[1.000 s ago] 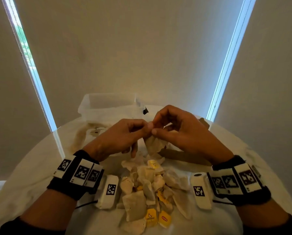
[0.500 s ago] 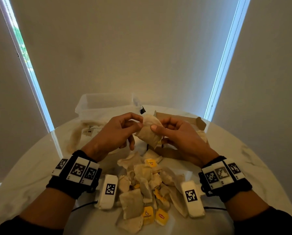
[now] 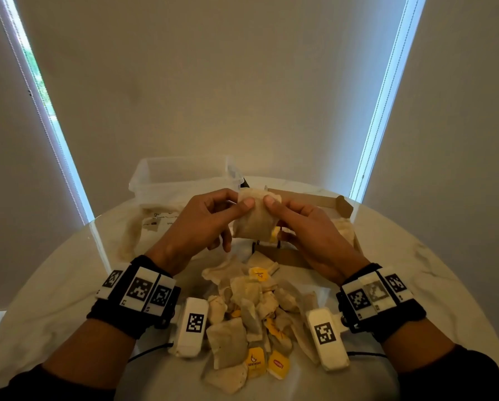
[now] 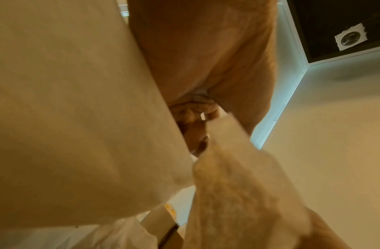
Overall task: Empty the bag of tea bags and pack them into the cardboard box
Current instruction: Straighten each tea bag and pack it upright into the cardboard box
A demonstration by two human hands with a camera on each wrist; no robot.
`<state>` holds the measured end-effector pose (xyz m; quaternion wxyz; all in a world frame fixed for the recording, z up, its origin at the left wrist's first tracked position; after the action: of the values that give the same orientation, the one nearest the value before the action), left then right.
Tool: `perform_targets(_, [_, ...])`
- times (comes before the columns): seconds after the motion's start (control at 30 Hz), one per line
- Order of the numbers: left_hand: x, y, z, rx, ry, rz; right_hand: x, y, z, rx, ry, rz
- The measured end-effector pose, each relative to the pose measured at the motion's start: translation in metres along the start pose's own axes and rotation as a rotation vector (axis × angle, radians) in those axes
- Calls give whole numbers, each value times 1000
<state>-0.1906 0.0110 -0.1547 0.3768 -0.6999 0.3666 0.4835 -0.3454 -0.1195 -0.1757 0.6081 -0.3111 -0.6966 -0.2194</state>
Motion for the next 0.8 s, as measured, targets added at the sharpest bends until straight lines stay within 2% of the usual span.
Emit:
perform_targets(0.1, [3,-1,1,-22,7,4,5,-3,2,-34,-47,38])
perform_targets(0.2, [1,-2,0,-61,45,-15,15,-7,4,-74,-137,177])
perform_targets(0.27, [0,-2,-1,-86,53,1,16,-10,4,-103,-133,161])
perform_targets(0.4, [1,-2,-1,-104,53,5,6,-3,4,7,-55,291])
perform_targets(0.5, [2,-2,-2,-108,48,15,14,-9,5,-58,-124,317])
perform_targets(0.6, [1,-2,-2,-97,34,4,32,-42,5,-189,-182,296])
perform_targets(0.67, [3,0,-2,-41,4,-17,38,-73,4,-254,-174,294])
perform_targets(0.8, [10,9,-3,88,-80,-98,19,-131,1,-315,-26,348])
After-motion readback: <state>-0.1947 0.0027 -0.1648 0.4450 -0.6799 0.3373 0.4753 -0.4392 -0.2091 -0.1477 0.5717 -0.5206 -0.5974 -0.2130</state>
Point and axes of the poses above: each hand's wrist, its own z-axis away from the middle knuckle, its own y-axis out of the palm, x = y × z, the point moved 4 cm from there along -z, towards the middle knuckle, and after that the axes turned 6 degrees about z, right-handed, at the moved point
